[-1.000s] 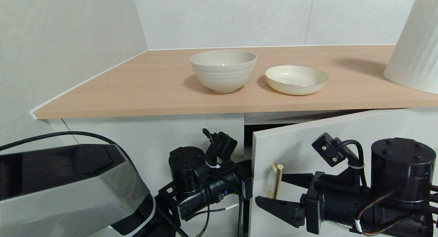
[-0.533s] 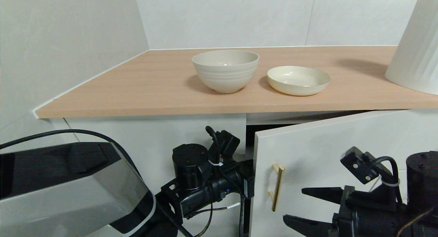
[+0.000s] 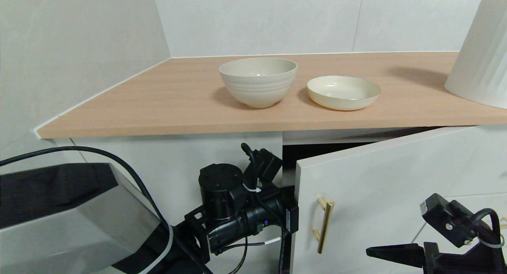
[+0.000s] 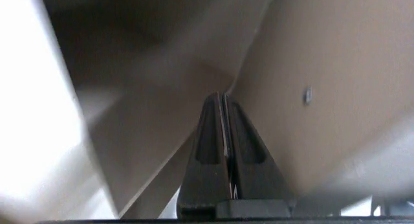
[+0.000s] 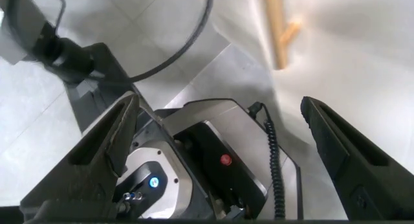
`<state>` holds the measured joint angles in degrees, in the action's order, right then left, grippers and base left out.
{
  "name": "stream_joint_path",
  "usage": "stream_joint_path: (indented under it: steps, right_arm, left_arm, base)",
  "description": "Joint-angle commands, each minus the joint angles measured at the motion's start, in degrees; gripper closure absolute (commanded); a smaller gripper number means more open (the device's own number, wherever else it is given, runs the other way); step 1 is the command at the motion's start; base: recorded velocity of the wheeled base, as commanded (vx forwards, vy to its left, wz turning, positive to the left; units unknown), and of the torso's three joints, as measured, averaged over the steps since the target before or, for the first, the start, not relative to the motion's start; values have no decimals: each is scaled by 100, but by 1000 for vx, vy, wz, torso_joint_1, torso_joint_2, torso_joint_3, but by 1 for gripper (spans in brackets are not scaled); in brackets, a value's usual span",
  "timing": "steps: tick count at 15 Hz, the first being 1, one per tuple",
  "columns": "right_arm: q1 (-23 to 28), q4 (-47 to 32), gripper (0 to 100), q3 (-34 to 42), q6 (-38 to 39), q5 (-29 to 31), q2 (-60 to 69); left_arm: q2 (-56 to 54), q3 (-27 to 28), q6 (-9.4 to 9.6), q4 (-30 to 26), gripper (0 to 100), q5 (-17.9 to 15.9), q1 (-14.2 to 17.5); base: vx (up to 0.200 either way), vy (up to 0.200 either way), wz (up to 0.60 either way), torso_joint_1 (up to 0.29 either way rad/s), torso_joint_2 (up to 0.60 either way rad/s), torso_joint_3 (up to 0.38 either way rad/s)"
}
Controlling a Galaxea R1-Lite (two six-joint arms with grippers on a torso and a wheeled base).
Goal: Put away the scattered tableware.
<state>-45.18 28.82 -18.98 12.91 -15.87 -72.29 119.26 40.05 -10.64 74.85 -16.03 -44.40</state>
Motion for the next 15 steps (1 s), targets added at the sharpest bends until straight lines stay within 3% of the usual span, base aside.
stream_joint_path:
  steps: [1,4,9,15]
  right_arm:
    - [-9,1,0,8,1,-4,57]
    - [-17,1,0,26,1,-4,57]
    - [-26,1,0,35,-8,-4,110]
    - [-44,1,0,52,-8,-4,136]
  left_arm:
    - [-17,3,-17,-41,100,30,-7]
    - [1,21,-17,-76,100,30,-7]
    - [168,513,-17,-471,100,30,-7]
    - [264,706,-17,-709,100,56,-139]
  base:
    - [-200,0,0,17,-2,-7]
    - [-200,0,0,4,-1,4]
    - [0,0,0,0,0,0]
    - [0,0,0,0,0,0]
